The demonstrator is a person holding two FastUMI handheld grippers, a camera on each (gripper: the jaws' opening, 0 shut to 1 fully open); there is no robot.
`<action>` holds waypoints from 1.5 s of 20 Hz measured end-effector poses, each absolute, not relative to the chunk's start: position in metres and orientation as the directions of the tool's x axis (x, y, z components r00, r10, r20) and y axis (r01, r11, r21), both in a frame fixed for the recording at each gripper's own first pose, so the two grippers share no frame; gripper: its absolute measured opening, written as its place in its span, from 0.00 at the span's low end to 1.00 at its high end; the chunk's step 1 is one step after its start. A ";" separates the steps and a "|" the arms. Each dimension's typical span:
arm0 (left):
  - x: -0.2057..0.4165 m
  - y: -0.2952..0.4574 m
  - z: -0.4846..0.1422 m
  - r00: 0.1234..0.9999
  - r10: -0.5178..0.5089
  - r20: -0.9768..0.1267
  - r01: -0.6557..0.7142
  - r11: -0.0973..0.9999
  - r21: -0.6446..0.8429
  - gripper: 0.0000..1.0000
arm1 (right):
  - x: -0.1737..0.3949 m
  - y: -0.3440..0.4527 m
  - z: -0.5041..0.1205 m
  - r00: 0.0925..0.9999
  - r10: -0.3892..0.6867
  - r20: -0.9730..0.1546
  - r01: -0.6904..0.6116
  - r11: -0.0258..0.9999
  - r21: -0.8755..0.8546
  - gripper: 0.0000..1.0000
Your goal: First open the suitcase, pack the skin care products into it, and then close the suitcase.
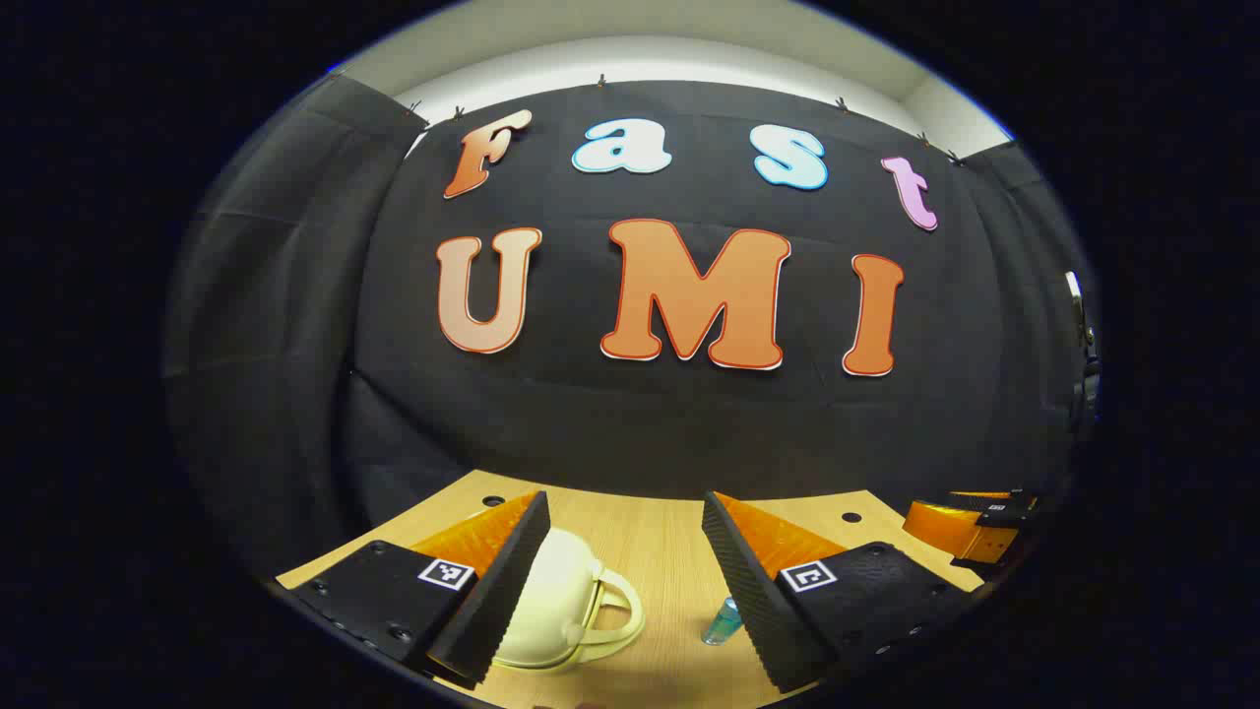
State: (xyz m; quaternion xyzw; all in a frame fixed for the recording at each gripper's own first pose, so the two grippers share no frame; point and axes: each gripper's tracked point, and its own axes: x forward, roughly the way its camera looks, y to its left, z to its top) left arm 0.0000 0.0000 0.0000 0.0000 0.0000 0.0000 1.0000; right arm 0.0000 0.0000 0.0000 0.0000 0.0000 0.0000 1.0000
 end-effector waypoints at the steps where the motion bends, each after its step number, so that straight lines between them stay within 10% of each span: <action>1: 0.002 0.003 0.000 1.000 -0.011 0.005 0.011 1.000 -0.002 0.97 | 0.002 0.001 0.001 1.000 -0.009 0.006 0.009 1.000 -0.007 0.94; 11: 0.024 0.064 -0.015 0.994 -0.094 -0.053 0.095 0.995 0.014 0.96 | -0.018 0.011 0.005 0.972 -0.212 0.103 0.222 0.970 -0.102 0.93; 30: 0.013 0.052 -0.052 0.991 -0.105 -0.085 0.119 0.976 0.180 0.97 | -0.036 -0.004 -0.012 0.968 -0.238 0.077 0.247 0.959 -0.136 0.93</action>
